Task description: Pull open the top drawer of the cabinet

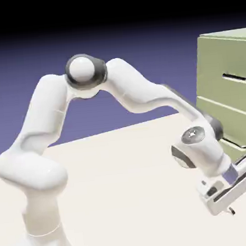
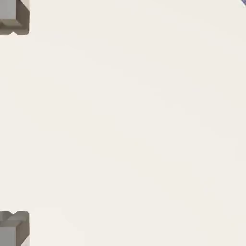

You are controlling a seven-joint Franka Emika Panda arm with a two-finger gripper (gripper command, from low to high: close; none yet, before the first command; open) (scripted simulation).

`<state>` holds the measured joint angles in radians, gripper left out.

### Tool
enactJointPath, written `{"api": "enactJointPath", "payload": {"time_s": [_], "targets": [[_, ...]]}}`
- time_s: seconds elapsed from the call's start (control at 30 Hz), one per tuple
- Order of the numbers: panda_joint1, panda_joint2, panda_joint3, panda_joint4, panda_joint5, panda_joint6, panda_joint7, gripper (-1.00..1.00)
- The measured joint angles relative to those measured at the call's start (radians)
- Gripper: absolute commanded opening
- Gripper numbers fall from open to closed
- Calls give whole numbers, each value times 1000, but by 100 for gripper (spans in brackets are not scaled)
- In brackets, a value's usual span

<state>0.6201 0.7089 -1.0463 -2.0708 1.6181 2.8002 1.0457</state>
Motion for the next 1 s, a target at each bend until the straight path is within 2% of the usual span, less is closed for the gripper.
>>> {"api": "enactJointPath", "payload": {"time_s": [0.87, 1.0], "targets": [[425, 894, -731, 517, 1131, -166, 213, 0], [395, 918, -756, 606, 1158, -144, 237, 0]]}}
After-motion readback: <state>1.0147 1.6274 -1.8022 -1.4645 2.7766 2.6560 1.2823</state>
